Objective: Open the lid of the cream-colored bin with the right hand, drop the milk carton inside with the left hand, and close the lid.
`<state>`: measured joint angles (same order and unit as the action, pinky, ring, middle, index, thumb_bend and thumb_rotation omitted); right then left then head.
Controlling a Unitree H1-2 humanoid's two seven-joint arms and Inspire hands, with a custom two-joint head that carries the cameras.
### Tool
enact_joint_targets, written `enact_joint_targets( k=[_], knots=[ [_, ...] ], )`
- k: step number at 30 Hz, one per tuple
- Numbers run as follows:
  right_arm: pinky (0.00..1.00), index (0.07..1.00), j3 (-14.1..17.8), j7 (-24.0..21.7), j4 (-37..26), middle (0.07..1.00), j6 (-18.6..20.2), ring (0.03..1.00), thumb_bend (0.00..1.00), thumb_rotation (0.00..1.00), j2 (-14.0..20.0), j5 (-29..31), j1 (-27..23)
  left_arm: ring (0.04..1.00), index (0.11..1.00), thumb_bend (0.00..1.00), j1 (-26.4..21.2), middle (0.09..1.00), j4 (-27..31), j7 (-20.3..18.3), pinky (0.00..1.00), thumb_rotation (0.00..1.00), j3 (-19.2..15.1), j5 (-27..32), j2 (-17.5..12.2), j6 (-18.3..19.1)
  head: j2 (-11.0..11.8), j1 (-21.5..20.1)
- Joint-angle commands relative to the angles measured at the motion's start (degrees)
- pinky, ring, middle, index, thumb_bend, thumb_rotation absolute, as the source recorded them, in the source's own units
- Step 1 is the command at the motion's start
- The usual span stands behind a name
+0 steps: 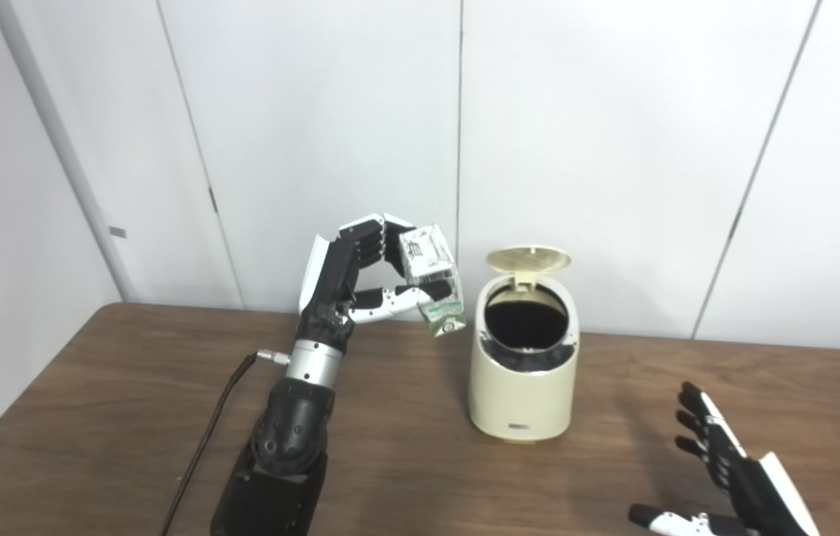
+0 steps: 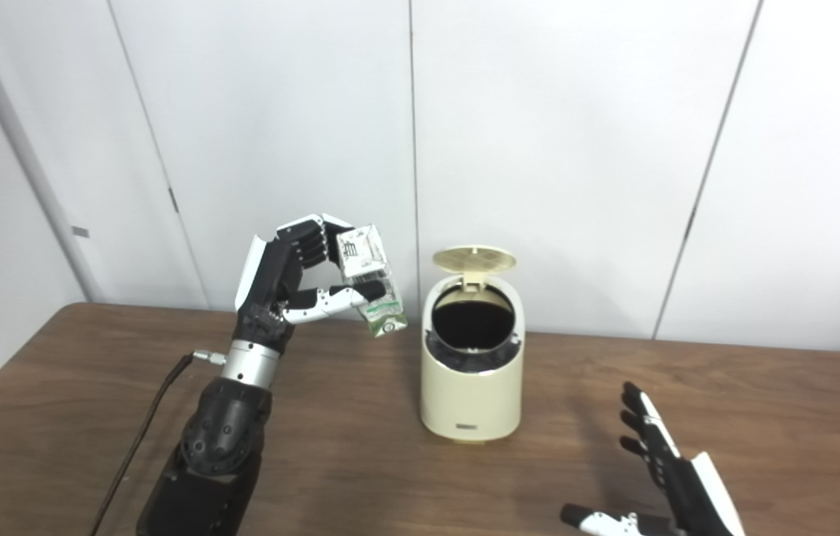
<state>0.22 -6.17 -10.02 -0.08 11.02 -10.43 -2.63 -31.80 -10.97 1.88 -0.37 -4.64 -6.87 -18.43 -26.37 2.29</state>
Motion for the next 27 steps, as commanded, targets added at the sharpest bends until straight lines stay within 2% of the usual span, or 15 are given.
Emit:
enact_joint_targets(
  k=[1,17,27],
  knots=[
    [0.88,0.983,0.0,1.6,-1.0,0.971,-3.0,0.945,0.78,0.30,-0.3,-0.2,-0.8,0.431,0.500,0.52,-3.8,0.460,1.4,0.2,0.39,0.00,-0.1,0.4,0.3,-3.1,0.0,-0.2],
    [0.83,0.971,-1.3,3.7,-0.8,0.962,-3.2,0.929,0.79,0.33,-2.7,-2.7,-0.4,0.431,0.502,0.52,-4.5,0.460,-2.4,-2.0,0.39,0.00,1.8,0.9,2.9,-8.1,-0.4,-3.3],
    [0.85,0.982,-1.8,4.1,-1.4,0.965,-3.0,0.934,0.78,0.33,-3.5,-2.8,-0.1,0.439,0.503,0.52,-6.1,0.462,-6.1,-1.3,0.41,0.00,4.0,0.4,3.0,-8.5,-0.6,-4.8]
  ],
)
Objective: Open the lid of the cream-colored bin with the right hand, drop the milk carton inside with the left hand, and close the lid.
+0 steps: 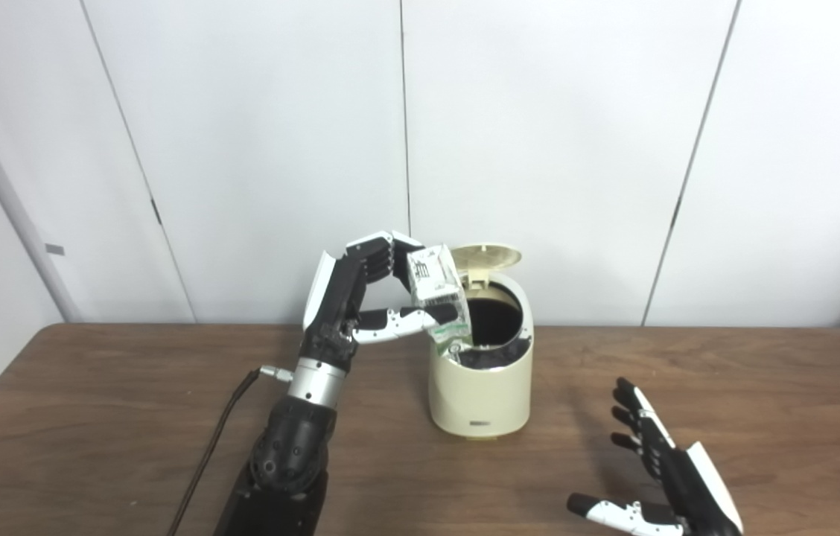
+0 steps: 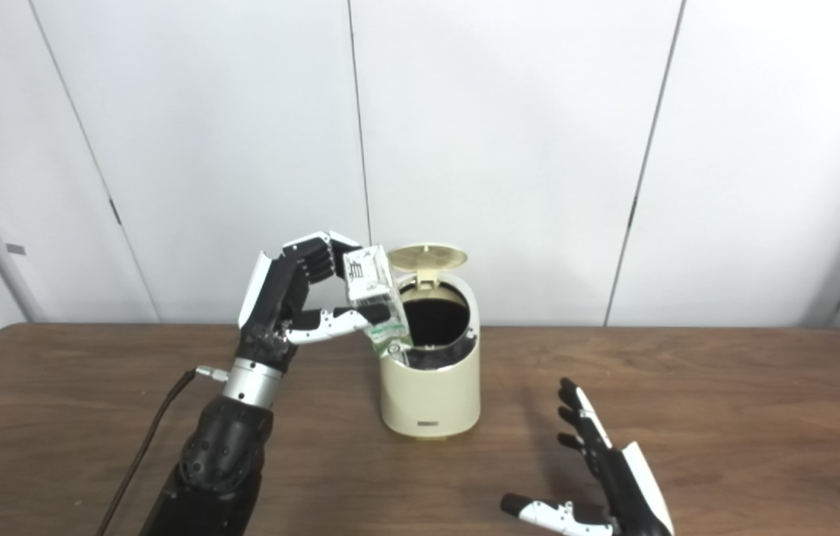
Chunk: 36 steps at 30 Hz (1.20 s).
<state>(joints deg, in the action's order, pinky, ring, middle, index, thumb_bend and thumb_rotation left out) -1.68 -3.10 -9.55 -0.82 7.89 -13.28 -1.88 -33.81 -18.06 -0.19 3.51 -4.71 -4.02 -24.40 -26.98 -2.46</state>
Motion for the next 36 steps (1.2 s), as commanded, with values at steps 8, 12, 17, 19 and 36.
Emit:
enact_joint_targets(
  k=[8,12,17,19,36],
  knots=[
    [0.86,0.979,-0.2,1.8,-2.0,0.968,-1.9,0.939,0.81,0.35,-1.3,0.5,-0.8,0.455,0.500,0.52,-6.0,0.471,-2.8,2.3,0.45,0.00,2.0,0.8,0.3,-2.5,0.0,-1.1],
    [0.87,0.981,-0.3,2.1,-1.7,0.973,-2.6,0.943,0.82,0.37,-1.6,0.1,-0.8,0.460,0.501,0.52,-7.3,0.471,-5.1,3.9,0.46,0.00,3.5,0.6,0.2,-2.5,0.0,-1.6],
    [0.84,0.982,-0.4,2.3,-1.9,0.973,-3.4,0.942,0.81,0.38,-1.7,-0.3,-0.8,0.459,0.503,0.52,-8.7,0.470,-7.4,9.4,0.46,0.00,7.0,-1.5,-0.8,-2.5,0.1,-1.9],
    [0.82,0.981,-0.4,2.4,-1.8,0.972,-3.6,0.941,0.81,0.37,-1.8,-0.2,-0.8,0.459,0.502,0.52,-9.2,0.470,-8.3,11.6,0.46,0.00,8.6,-1.9,-1.2,-2.5,0.1,-2.2],
    [0.82,0.975,-0.8,3.3,-2.3,0.970,-3.1,0.932,0.81,0.37,-2.6,-0.6,-0.5,0.454,0.499,0.52,-13.8,0.471,-15.4,32.3,0.46,0.00,22.7,-4.8,-5.3,-2.5,-0.3,-3.1]
  ],
)
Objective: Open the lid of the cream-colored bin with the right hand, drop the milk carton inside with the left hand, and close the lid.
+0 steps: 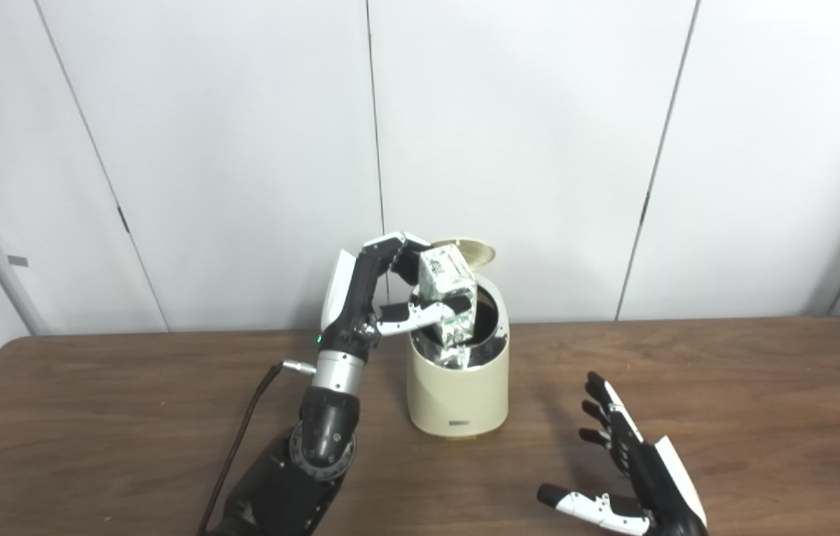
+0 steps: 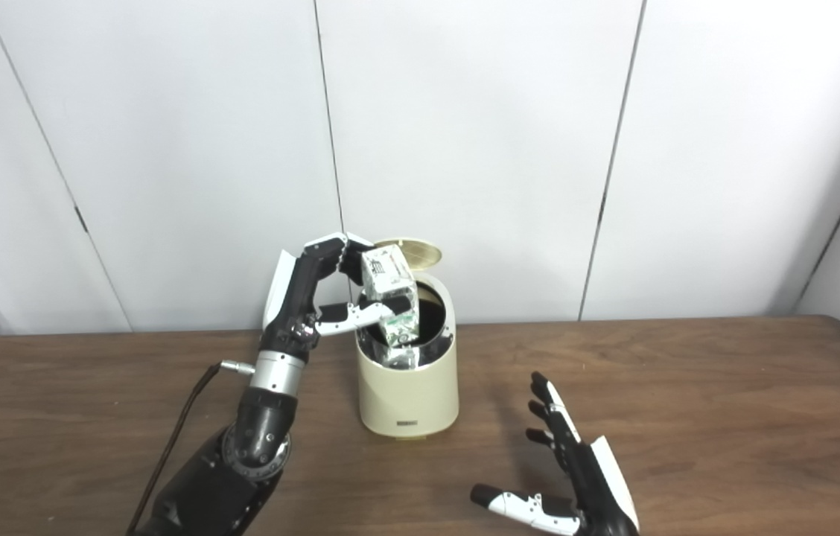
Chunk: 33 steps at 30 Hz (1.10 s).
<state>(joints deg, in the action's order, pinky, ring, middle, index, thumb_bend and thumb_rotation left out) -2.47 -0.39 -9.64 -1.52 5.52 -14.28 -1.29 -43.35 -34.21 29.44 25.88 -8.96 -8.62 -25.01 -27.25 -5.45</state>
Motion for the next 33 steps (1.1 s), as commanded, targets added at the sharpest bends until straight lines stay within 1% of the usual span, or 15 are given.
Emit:
enact_joint_targets(
  k=[1,5,8,10,17,23,26,27,28,29,31,33],
  knots=[
    [0.82,0.974,0.0,0.6,-2.4,0.969,-2.2,0.931,0.81,0.37,-0.3,0.4,-1.0,0.455,0.498,0.52,-4.5,0.473,0.3,4.1,0.46,0.00,1.3,-0.8,-1.0,-1.9,-0.1,-0.1],
    [0.83,0.976,-0.1,0.4,-2.8,0.975,-2.0,0.937,0.80,0.36,-0.4,0.7,-1.0,0.455,0.496,0.52,-5.7,0.474,-1.2,9.6,0.47,0.00,5.4,-1.7,-2.2,-1.9,-0.2,-0.2],
    [0.84,0.976,-0.1,0.3,-2.8,0.977,-1.8,0.939,0.81,0.37,-0.3,0.6,-1.0,0.453,0.496,0.52,-6.2,0.474,-2.0,11.9,0.46,0.00,7.4,-1.5,-2.6,-1.9,-0.3,-0.2],
    [0.84,0.974,-0.1,0.4,-3.0,0.975,-1.5,0.937,0.81,0.37,-0.4,0.5,-1.0,0.454,0.496,0.52,-6.3,0.475,-2.2,12.6,0.46,0.00,8.2,-1.2,-2.7,-1.9,-0.4,-0.2],
    [0.83,0.970,-0.2,0.5,-2.8,0.974,-2.0,0.935,0.82,0.38,-0.6,0.7,-1.1,0.456,0.500,0.52,-5.4,0.470,-3.3,11.0,0.46,0.00,8.5,0.6,-2.5,-1.9,-0.7,-0.3],
    [0.86,0.970,0.1,0.4,-2.6,0.975,-2.1,0.940,0.82,0.38,-0.5,1.1,-1.2,0.470,0.510,0.52,-4.6,0.471,-3.8,8.2,0.46,0.00,8.0,1.1,-2.7,-1.9,-0.7,-0.2],
    [0.86,0.969,0.2,0.4,-2.6,0.972,-2.1,0.940,0.83,0.39,-0.4,1.3,-1.3,0.496,0.509,0.52,-4.3,0.481,-3.8,5.6,0.45,0.00,7.3,1.6,-2.8,-1.9,-0.7,-0.1],
    [0.87,0.970,0.3,0.4,-2.6,0.972,-2.0,0.940,0.83,0.39,-0.3,1.3,-1.3,0.519,0.576,0.69,-4.3,0.548,-3.9,5.2,0.46,0.04,7.4,1.2,-2.9,-1.9,-0.8,0.0],
    [0.87,0.969,0.3,0.4,-2.7,0.972,-1.9,0.940,0.83,0.39,-0.3,1.3,-1.3,0.545,0.625,0.78,-4.3,0.597,-3.9,4.8,0.48,0.08,7.4,0.9,-3.1,-1.9,-0.9,0.1],
    [0.87,0.969,0.3,0.4,-2.8,0.972,-1.8,0.940,0.83,0.39,-0.2,1.4,-1.2,0.575,0.671,0.83,-4.2,0.642,-3.8,4.3,0.50,0.11,7.3,0.8,-3.2,-1.9,-0.9,0.1],
    [0.88,0.969,0.3,0.1,-3.1,0.973,-1.5,0.943,0.83,0.38,-0.1,1.7,-1.2,0.610,0.709,0.86,-4.1,0.685,-3.5,3.5,0.53,0.13,7.3,0.7,-3.5,-1.9,-1.0,0.2],
    [0.88,0.971,0.4,0.0,-2.9,0.975,-1.7,0.945,0.83,0.37,0.0,1.9,-1.2,0.636,0.728,0.87,-4.1,0.710,-3.3,3.3,0.55,0.15,7.4,0.4,-3.8,-1.9,-1.0,0.4]
  ],
)
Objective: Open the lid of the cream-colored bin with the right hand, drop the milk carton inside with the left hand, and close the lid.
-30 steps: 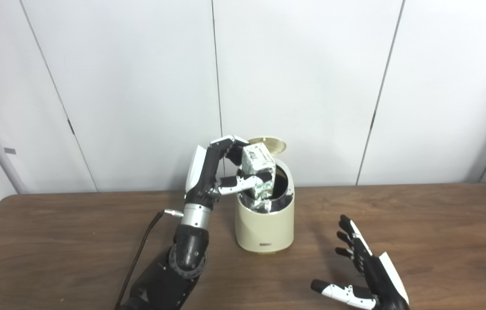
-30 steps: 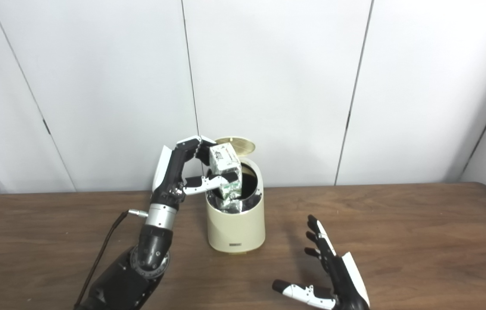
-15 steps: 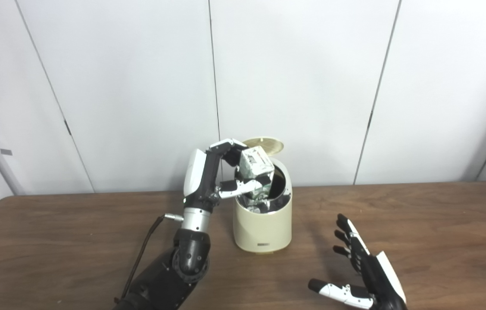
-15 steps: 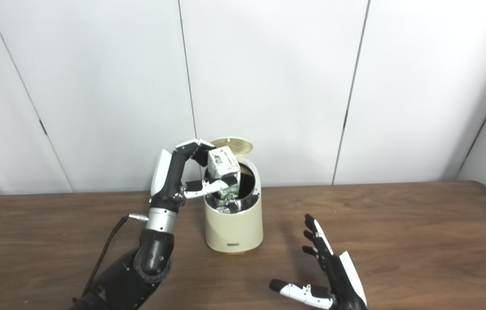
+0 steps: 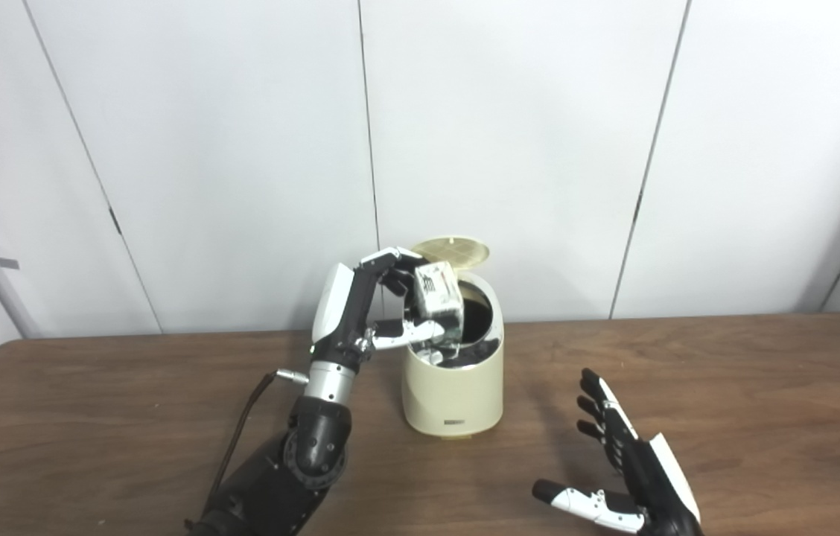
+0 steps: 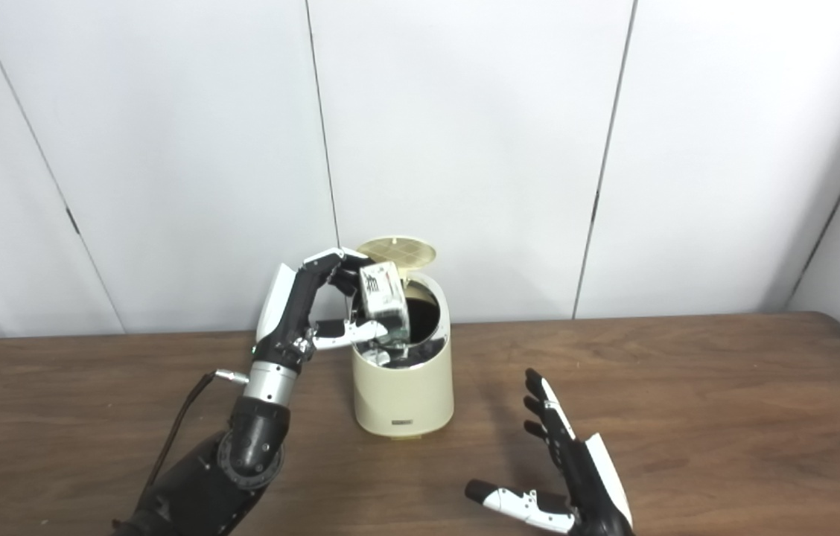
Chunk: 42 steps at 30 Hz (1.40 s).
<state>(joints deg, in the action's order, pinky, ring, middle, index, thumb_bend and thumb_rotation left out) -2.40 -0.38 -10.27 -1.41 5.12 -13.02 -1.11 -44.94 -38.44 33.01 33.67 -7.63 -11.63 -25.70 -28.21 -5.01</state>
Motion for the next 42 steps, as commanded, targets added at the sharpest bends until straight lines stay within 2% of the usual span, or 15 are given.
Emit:
enact_joint_targets(
  k=[1,5,14,18,21,25,26,27,28,32,34,38,39,40,42],
  knots=[
    [0.88,0.971,0.3,0.0,-2.1,0.974,-2.0,0.944,0.84,0.36,0.5,0.7,-1.4,0.648,0.735,0.88,-2.5,0.719,1.0,-0.2,0.56,0.16,-0.3,-1.1,-0.9,-1.2,0.0,0.0],
    [0.89,0.972,0.3,-0.1,-1.9,0.975,-2.2,0.946,0.85,0.35,0.7,1.4,-1.5,0.669,0.741,0.89,-2.4,0.730,1.4,0.3,0.57,0.19,-0.4,-1.6,-1.3,-1.2,-0.1,0.2],
    [0.87,0.969,0.1,-0.1,-2.0,0.970,-2.3,0.937,0.85,0.34,1.3,1.1,-1.6,0.646,0.735,0.88,-1.6,0.716,3.9,1.0,0.56,0.21,-1.6,-1.6,-2.0,-1.2,-0.3,0.9],
    [0.87,0.970,0.2,-0.3,-1.6,0.970,-2.7,0.937,0.85,0.33,1.6,1.8,-1.7,0.599,0.719,0.81,-0.6,0.689,7.0,3.8,0.52,0.23,-2.5,-2.3,-2.7,-1.2,-0.2,1.3],
    [0.86,0.973,0.2,-0.4,-1.4,0.971,-2.9,0.938,0.84,0.33,2.0,2.0,-1.7,0.545,0.678,0.74,1.6,0.644,11.5,2.8,0.48,0.17,-5.0,-0.6,-3.2,-1.2,-0.2,1.7],
    [0.85,0.975,0.1,-0.5,-0.9,0.973,-3.1,0.937,0.84,0.35,2.5,1.9,-1.8,0.512,0.626,0.65,5.5,0.596,18.5,-3.2,0.44,0.07,-10.7,3.1,-3.0,-1.2,-0.2,2.1],
    [0.85,0.975,0.2,-0.6,-0.8,0.973,-3.0,0.937,0.85,0.35,2.5,2.1,-1.8,0.509,0.621,0.64,6.4,0.591,20.0,-4.8,0.43,0.07,-12.0,3.7,-3.1,-1.2,-0.2,2.3],
    [0.86,0.975,0.2,-0.7,-0.8,0.972,-2.8,0.938,0.85,0.35,2.6,2.3,-1.9,0.502,0.545,0.56,7.5,0.577,21.8,-6.9,0.42,0.06,-13.7,4.8,-3.4,-1.2,-0.2,2.4],
    [0.87,0.975,0.2,-0.7,-0.8,0.973,-2.8,0.940,0.85,0.35,2.7,2.4,-1.9,0.493,0.520,0.53,8.5,0.569,23.4,-9.1,0.41,0.06,-15.3,5.9,-3.7,-1.2,-0.2,2.5],
    [0.86,0.976,0.1,-0.9,-0.8,0.975,-2.9,0.942,0.85,0.35,3.1,2.3,-2.0,0.480,0.494,0.51,11.4,0.560,27.1,-17.3,0.40,0.06,-21.2,9.3,-3.9,-1.2,-0.2,3.2],
    [0.86,0.974,0.1,-0.9,-0.8,0.972,-2.8,0.940,0.84,0.35,3.3,2.0,-2.1,0.506,0.495,0.51,12.7,0.601,28.7,-20.8,0.42,0.06,-23.3,11.0,-4.3,0.0,-0.2,3.4],
    [0.88,0.975,0.4,-1.3,-0.4,0.974,-3.2,0.948,0.84,0.33,3.4,3.4,-2.0,0.568,0.497,0.51,15.7,0.678,32.5,-27.6,0.48,0.06,-26.8,16.0,-5.2,5.9,-0.2,3.8],
    [0.89,0.978,0.4,-1.5,-0.5,0.976,-3.1,0.951,0.84,0.33,3.5,3.6,-2.0,0.603,0.643,0.61,16.5,0.708,33.2,-29.1,0.50,0.03,-27.6,17.6,-5.3,6.8,-0.2,3.9],
    [0.90,0.980,0.5,-1.5,-0.5,0.977,-3.1,0.952,0.84,0.33,3.5,3.7,-2.0,0.620,0.693,0.65,17.0,0.720,33.8,-30.4,0.51,0.02,-28.4,18.7,-5.2,7.5,-0.2,3.9],
    [0.91,0.983,0.5,-1.6,-0.4,0.979,-3.2,0.954,0.84,0.33,3.6,3.9,-2.0,0.632,0.738,0.68,18.7,0.731,35.2,-32.3,0.52,0.03,-30.0,20.7,-4.8,9.6,-0.3,3.9]
  ],
)
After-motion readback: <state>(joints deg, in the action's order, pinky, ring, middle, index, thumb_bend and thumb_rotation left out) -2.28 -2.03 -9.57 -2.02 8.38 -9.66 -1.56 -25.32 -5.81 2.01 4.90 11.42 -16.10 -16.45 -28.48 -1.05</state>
